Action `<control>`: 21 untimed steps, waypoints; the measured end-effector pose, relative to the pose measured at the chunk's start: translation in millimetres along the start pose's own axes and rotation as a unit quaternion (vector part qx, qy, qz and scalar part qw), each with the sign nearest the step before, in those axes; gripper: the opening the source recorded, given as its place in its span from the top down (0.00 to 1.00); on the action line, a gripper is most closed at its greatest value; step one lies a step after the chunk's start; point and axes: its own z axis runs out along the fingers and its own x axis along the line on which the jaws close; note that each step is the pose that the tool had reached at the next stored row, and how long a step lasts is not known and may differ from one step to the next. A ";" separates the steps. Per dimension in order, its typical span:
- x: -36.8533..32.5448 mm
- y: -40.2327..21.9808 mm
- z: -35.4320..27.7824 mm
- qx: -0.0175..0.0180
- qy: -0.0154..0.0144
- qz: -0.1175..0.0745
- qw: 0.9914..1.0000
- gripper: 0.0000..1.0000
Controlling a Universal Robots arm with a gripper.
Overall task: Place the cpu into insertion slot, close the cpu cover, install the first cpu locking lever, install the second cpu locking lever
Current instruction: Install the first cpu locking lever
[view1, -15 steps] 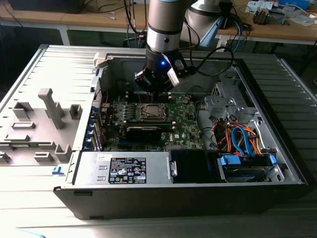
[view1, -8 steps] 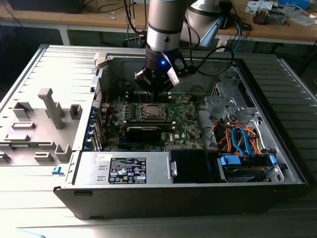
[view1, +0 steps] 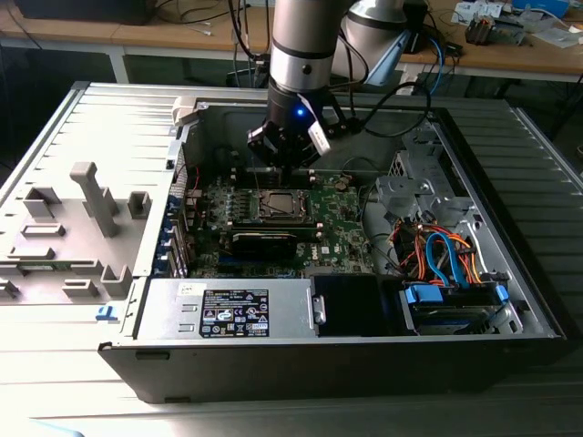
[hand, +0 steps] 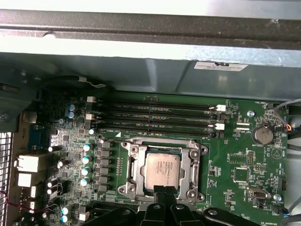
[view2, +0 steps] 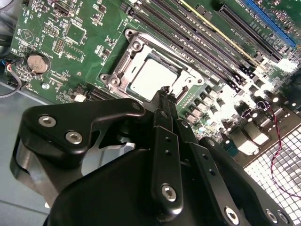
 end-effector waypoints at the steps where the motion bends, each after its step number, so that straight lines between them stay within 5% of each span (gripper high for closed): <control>1: 0.0 0.0 -0.2 0.000 0.000 0.000 1.000 0.89; 21: 0.4 0.1 -7.9 0.000 0.000 0.000 1.000 0.89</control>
